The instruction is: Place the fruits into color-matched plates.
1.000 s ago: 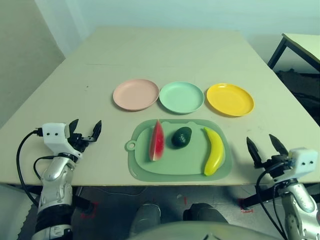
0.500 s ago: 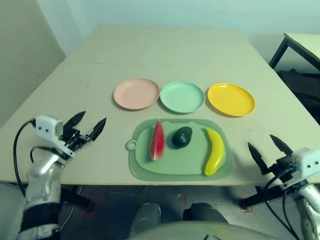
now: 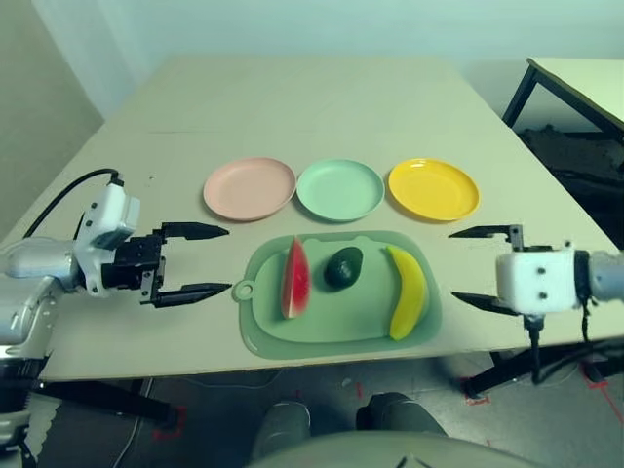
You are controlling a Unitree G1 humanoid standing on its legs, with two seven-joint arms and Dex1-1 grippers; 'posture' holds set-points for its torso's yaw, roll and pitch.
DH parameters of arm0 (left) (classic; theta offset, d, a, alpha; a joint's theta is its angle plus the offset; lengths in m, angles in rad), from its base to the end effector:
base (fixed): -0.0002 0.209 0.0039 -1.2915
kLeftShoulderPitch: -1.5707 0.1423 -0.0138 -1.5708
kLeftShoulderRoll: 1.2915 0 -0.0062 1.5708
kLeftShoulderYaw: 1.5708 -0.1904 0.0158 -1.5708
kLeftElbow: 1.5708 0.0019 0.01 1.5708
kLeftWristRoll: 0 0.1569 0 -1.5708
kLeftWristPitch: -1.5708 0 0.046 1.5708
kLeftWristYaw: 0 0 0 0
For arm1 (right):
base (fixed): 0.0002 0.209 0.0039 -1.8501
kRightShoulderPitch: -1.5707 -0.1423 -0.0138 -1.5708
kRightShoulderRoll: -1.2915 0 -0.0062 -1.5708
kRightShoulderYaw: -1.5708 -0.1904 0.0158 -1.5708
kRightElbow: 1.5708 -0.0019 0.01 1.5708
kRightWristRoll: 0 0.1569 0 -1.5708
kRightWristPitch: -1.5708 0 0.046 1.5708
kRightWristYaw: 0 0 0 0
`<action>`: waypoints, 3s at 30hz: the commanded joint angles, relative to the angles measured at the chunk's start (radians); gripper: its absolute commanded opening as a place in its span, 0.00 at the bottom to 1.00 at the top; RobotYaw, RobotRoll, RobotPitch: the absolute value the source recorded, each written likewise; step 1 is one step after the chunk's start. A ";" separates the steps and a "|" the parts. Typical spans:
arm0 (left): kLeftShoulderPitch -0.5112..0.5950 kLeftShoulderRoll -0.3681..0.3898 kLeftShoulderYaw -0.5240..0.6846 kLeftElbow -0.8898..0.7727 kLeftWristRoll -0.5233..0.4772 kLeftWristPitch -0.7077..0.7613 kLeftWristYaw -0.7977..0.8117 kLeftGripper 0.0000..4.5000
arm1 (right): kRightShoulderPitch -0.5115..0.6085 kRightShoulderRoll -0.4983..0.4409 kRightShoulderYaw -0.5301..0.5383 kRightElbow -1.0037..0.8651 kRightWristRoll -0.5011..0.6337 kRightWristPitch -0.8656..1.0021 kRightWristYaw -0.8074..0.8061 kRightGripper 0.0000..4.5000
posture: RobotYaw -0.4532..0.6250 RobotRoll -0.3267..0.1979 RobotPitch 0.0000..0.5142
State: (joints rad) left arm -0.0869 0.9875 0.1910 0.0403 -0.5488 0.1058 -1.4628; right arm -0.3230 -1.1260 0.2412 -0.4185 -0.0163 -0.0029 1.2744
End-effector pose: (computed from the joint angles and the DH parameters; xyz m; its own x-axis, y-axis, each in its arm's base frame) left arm 0.2296 0.3386 0.1753 0.2989 -0.8764 -0.3775 0.9531 0.2546 0.1636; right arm 0.2320 -0.2093 0.2146 0.2487 0.5354 -0.8071 -0.7668 -0.4003 -0.5018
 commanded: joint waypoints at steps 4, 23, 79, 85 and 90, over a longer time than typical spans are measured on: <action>-0.023 -0.042 -0.023 -0.028 0.002 0.040 0.023 1.00 | -0.204 0.098 0.195 0.170 -0.157 -0.089 0.155 1.00 | 0.44 0.62 0.00; -0.031 -0.088 -0.034 -0.029 0.063 -0.007 0.073 1.00 | -0.308 0.344 0.337 0.310 -0.234 -0.103 0.235 1.00 | 0.49 0.62 0.01; -0.040 -0.079 -0.023 -0.131 0.113 0.160 0.286 1.00 | -0.881 0.589 0.363 1.771 -0.670 -0.419 -0.525 0.37 | 0.55 0.62 0.09; -0.041 -0.086 -0.037 -0.126 0.123 0.150 0.288 1.00 | -0.877 0.589 0.354 1.771 -0.674 -0.423 -0.537 0.76 | 0.55 0.62 0.09; -0.047 -0.087 -0.044 -0.119 0.130 0.142 0.284 1.00 | -0.874 0.585 0.350 1.772 -0.670 -0.426 -0.537 0.99 | 0.55 0.62 0.09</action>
State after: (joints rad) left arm -0.1317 0.9004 0.1555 -0.0786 -0.4275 0.2568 -1.1750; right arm -1.2079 -0.5405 0.5985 1.3465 -0.6833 -0.4241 0.7389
